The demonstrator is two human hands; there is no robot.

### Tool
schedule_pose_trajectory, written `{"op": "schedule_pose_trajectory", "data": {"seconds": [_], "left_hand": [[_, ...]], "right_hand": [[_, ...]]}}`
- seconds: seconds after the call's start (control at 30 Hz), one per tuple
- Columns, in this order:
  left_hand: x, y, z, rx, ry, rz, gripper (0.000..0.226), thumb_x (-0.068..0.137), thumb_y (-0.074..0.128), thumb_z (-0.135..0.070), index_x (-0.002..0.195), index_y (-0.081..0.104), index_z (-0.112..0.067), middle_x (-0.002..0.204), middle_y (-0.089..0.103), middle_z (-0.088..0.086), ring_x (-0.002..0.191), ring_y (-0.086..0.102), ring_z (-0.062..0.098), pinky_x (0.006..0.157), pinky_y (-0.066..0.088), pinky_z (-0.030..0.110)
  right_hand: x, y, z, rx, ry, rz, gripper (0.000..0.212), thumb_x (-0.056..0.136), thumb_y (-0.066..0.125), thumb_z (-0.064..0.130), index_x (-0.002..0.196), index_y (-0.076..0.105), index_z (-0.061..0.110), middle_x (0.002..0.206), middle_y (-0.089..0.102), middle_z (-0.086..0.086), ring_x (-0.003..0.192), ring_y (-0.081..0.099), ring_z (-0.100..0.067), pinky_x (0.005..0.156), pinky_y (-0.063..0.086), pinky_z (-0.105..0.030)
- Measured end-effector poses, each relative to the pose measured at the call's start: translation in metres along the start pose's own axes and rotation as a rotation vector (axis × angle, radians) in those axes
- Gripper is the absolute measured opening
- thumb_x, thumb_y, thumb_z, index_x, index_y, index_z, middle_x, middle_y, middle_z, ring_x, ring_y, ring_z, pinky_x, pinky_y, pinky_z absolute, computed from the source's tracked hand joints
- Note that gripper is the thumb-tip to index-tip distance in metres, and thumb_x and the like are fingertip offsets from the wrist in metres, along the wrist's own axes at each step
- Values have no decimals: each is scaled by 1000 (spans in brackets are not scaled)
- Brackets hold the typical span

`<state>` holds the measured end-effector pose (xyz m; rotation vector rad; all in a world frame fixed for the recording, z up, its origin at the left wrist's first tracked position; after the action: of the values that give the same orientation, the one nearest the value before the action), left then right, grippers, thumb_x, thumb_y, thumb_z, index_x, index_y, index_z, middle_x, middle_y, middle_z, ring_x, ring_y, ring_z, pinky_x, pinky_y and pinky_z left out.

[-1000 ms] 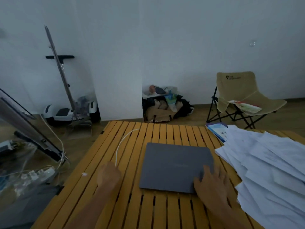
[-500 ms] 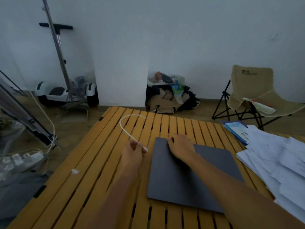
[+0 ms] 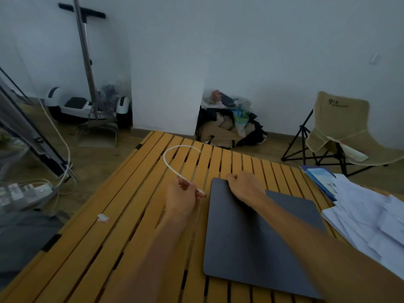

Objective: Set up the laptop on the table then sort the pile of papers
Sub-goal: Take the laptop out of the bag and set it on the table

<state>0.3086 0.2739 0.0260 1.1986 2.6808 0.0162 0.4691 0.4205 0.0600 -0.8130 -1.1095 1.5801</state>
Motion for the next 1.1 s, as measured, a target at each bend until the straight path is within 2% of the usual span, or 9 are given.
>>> {"op": "schedule_pose_trajectory", "data": {"seconds": [0.2,0.37,0.47,0.57,0.63,0.7,0.8,0.97,1.1], "left_hand": [[-3,-27,1,448,13,-143,13,90,65,-20,89,66,-7,68,71,5,49,66,8,36,39,12],[-12,-35,-5,692,10,-150,20,83,71,-26,85,69,-6,72,67,5,60,63,14,42,38,19],[-41,-23,-27,795,181,-120,15,90,64,-26,94,59,-12,76,62,-1,64,58,11,48,40,21],[-91,40,-44,1086,581,228,20,88,63,-40,98,54,-25,95,58,-6,85,55,11,73,50,28],[-136,90,-26,1274,744,626,32,83,64,-50,104,55,-27,110,51,-6,103,48,14,94,44,35],[-169,121,-1,1399,832,871,44,79,66,-56,107,53,-25,119,48,-3,112,45,20,101,38,40],[-179,138,7,1475,919,877,41,79,66,-50,106,51,-23,120,45,0,113,43,24,99,39,42],[-193,150,-7,1628,1058,931,35,82,63,-45,107,53,-22,120,47,1,113,45,23,99,38,43],[-216,164,-9,1843,1313,941,32,89,55,-38,111,55,-15,116,52,7,109,47,25,94,36,44]], "right_hand": [[-6,7,-3,90,-16,-4,42,98,46,33,62,56,14,60,54,-1,56,52,-15,55,46,-31],[-17,-11,-17,264,-88,-57,22,93,57,21,80,65,6,78,66,-6,76,64,-22,67,54,-35],[-42,-33,-37,228,-144,-50,17,96,55,21,98,68,11,101,69,-3,96,66,-20,83,56,-38],[-86,-50,-75,124,-176,-69,29,98,55,28,126,60,20,132,57,2,124,52,-15,104,45,-36],[-121,-48,-104,18,-190,-62,33,100,53,30,131,56,23,141,49,3,134,43,-16,112,34,-34],[-157,-41,-128,-36,-199,-65,31,102,49,31,131,56,23,146,46,2,138,37,-15,115,27,-29],[-209,-36,-151,10,-206,-122,25,101,52,27,125,61,23,140,49,5,132,42,-13,111,27,-21],[-267,-42,-168,-37,-315,-298,17,92,59,26,108,66,27,116,57,8,105,53,-9,91,50,-25],[-286,-47,-168,-93,-372,-309,20,88,48,37,94,66,31,96,51,16,88,44,1,76,43,-14]]}}
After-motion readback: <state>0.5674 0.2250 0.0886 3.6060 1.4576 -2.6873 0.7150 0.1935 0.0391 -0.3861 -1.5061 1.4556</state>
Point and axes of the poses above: each hand's wrist, its own x-axis towards the middle knuckle, its own y-axis out of the palm, z = x × y, the point moved 7 cm from there along x, towards the middle knuckle
